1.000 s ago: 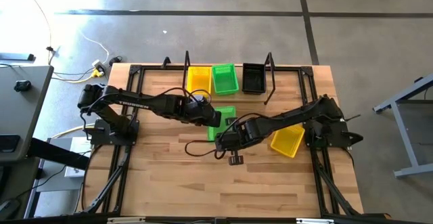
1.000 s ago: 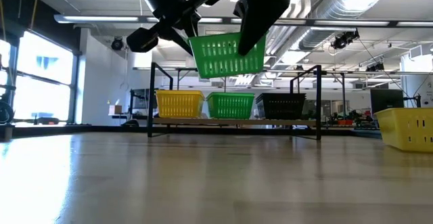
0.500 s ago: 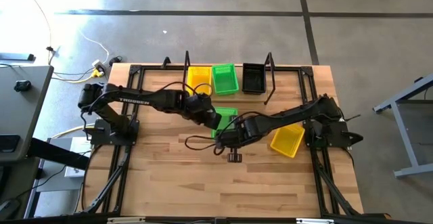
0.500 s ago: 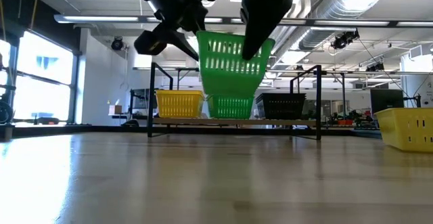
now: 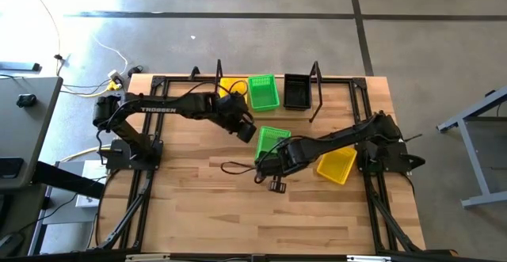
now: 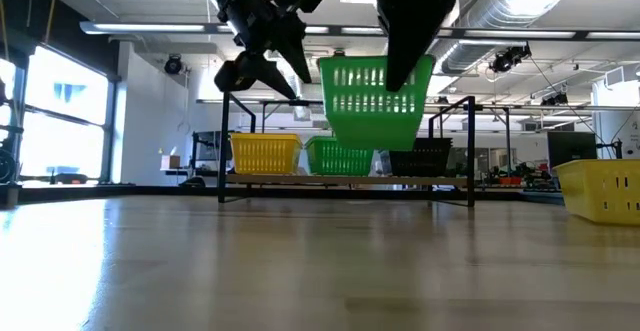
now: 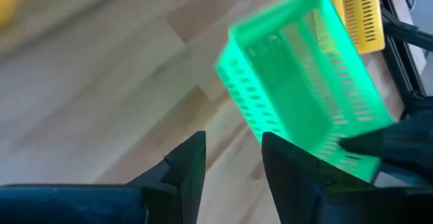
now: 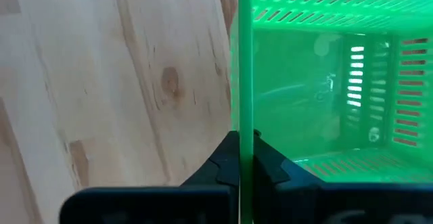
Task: Stack baskets on shelf by color
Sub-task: Stack the green bin on the other stacked green bin on the shelf
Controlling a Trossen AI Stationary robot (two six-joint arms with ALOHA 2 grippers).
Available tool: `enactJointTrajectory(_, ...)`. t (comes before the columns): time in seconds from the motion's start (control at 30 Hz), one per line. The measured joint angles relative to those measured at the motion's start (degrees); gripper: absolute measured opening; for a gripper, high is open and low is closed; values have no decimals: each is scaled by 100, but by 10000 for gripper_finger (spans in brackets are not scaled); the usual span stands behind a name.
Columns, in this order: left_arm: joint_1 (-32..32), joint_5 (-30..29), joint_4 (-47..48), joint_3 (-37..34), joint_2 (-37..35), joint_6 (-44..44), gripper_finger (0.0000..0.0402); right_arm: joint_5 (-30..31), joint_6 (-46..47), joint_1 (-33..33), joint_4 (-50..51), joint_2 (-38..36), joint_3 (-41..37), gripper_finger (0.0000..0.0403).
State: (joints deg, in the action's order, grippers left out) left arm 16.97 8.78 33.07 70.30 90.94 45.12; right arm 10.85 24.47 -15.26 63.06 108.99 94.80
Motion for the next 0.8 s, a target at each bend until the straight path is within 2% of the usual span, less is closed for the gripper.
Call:
enactJointTrajectory(0.23, 396, 299, 11, 2, -82, -680, 129, 4, 402, -64, 154, -144, -2, 0)
enactJointTrajectory(0.53, 874, 270, 127, 2, -479, -1178, 129, 380, 361, 113, 265, -489, -4, 0)
enactJointTrajectory(0.8, 1312, 235, 153, 2, -816, -1587, 129, 790, -562, 669, 351, -866, -4, 0)
